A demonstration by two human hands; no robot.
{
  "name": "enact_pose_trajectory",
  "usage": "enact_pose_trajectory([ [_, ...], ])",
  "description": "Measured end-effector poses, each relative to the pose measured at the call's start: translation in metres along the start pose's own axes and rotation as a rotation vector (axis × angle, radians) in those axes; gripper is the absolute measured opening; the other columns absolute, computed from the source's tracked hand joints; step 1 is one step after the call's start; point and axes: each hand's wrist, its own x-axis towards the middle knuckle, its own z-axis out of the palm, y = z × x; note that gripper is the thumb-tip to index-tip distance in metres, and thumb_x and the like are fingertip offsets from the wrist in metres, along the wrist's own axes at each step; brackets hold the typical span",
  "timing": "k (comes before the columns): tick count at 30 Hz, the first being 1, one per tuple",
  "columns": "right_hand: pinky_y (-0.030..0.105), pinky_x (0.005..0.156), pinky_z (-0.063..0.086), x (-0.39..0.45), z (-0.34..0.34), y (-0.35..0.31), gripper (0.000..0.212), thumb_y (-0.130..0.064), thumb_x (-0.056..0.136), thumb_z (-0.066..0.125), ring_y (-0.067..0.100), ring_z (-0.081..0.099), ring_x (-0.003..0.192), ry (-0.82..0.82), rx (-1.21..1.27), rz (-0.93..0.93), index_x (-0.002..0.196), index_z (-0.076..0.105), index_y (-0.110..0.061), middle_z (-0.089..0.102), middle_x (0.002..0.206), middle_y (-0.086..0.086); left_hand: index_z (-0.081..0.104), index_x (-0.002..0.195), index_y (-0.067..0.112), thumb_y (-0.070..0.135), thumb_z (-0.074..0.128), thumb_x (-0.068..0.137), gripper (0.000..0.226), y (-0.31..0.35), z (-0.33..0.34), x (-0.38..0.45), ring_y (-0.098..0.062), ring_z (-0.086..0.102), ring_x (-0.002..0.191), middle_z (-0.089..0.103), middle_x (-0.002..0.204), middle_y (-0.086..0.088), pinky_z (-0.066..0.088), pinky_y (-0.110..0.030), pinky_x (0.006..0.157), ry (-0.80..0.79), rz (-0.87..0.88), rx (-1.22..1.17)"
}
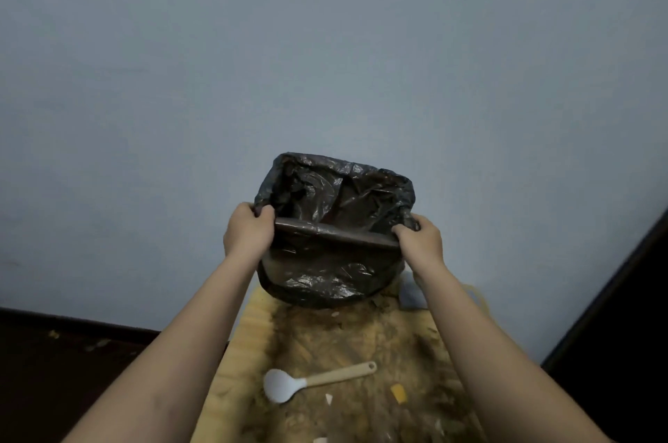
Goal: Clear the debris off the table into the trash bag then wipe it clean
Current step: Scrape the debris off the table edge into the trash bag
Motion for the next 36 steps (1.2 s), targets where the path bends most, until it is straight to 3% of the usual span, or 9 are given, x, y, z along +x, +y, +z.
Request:
enact_pose_trajectory([
  [4,0.037,0.068,0.046,-0.014,-0.047,0.000,0.010,-0.020,0.083,0.059,0.025,0.057,0.074,-0.075,-0.018,0.134,0.078,0.060,-0.011,0.062,0.080,0.010,0.058,0.096,0.009,0.033,0.047,0.090,0.026,0.019,0.006,-0.031,-0.031,0.059,0.086,0.062,0.091,-0.009,0.042,-0.035,0.070,-0.045,0.026,-0.032],
  [8,0.042,0.078,0.054,-0.027,-0.096,0.015,0.016,-0.022,0.085,0.056,0.027,0.061,0.081,-0.104,-0.059,0.230,0.092,0.061,-0.009,0.065,0.091,0.012,0.058,0.097,0.009,0.033,0.048,0.092,0.027,0.034,0.029,-0.065,-0.029,0.058,0.085,0.062,0.093,-0.009,0.042,-0.034,0.069,-0.111,0.048,-0.063],
  [14,0.051,0.090,0.053,-0.040,-0.160,0.053,0.020,-0.029,0.087,0.053,0.030,0.062,0.092,0.017,-0.039,0.317,0.096,0.059,-0.012,0.064,0.099,0.013,0.052,0.112,0.014,0.041,0.044,0.097,0.032,0.053,0.076,-0.114,-0.020,0.056,0.091,0.058,0.102,-0.002,0.043,-0.034,0.075,-0.290,0.092,-0.184],
  [16,0.051,0.091,0.053,-0.044,-0.178,0.067,0.018,-0.028,0.088,0.054,0.029,0.062,0.092,0.056,0.009,0.375,0.093,0.059,-0.012,0.065,0.099,0.014,0.049,0.125,0.017,0.042,0.043,0.098,0.038,0.058,0.090,-0.130,-0.020,0.056,0.103,0.057,0.114,0.000,0.048,-0.039,0.089,-0.391,0.116,-0.233],
  [20,0.041,0.078,0.055,-0.048,-0.206,0.097,0.020,-0.025,0.087,0.054,0.028,0.061,0.089,0.169,0.128,0.487,0.098,0.059,-0.008,0.063,0.098,0.012,0.044,0.137,0.021,0.035,0.042,0.100,0.040,0.064,0.122,-0.160,-0.013,0.049,0.110,0.049,0.127,0.005,0.044,-0.035,0.096,-0.534,0.206,-0.200],
  [22,0.036,0.072,0.054,-0.048,-0.214,0.108,0.025,-0.024,0.087,0.054,0.027,0.061,0.090,0.221,0.208,0.523,0.107,0.057,-0.009,0.062,0.100,0.011,0.042,0.138,0.019,0.030,0.043,0.100,0.040,0.063,0.138,-0.172,-0.013,0.048,0.110,0.048,0.127,0.005,0.042,-0.030,0.090,-0.567,0.204,-0.167],
  [27,0.040,0.081,0.056,-0.040,-0.221,0.133,0.038,-0.027,0.086,0.057,0.029,0.059,0.099,0.330,0.278,0.543,0.119,0.053,-0.009,0.060,0.111,0.011,0.044,0.136,0.016,0.025,0.045,0.100,0.038,0.051,0.169,-0.184,-0.022,0.046,0.123,0.043,0.142,-0.004,0.042,-0.031,0.089,-0.629,0.156,-0.055],
  [33,0.037,0.078,0.056,-0.035,-0.206,0.164,0.045,-0.024,0.086,0.063,0.026,0.058,0.098,0.379,0.271,0.596,0.125,0.051,-0.006,0.059,0.121,0.012,0.044,0.136,0.018,0.022,0.044,0.100,0.037,0.034,0.193,-0.188,-0.020,0.044,0.125,0.041,0.144,-0.003,0.043,-0.036,0.100,-0.650,0.101,0.013],
  [36,0.033,0.070,0.055,-0.042,-0.189,0.179,0.049,-0.022,0.088,0.063,0.027,0.057,0.105,0.339,0.354,0.657,0.133,0.049,-0.009,0.055,0.128,0.012,0.048,0.131,0.020,0.020,0.045,0.100,0.031,0.029,0.202,-0.189,-0.016,0.049,0.114,0.046,0.140,-0.003,0.046,-0.028,0.084,-0.651,0.073,-0.014],
])
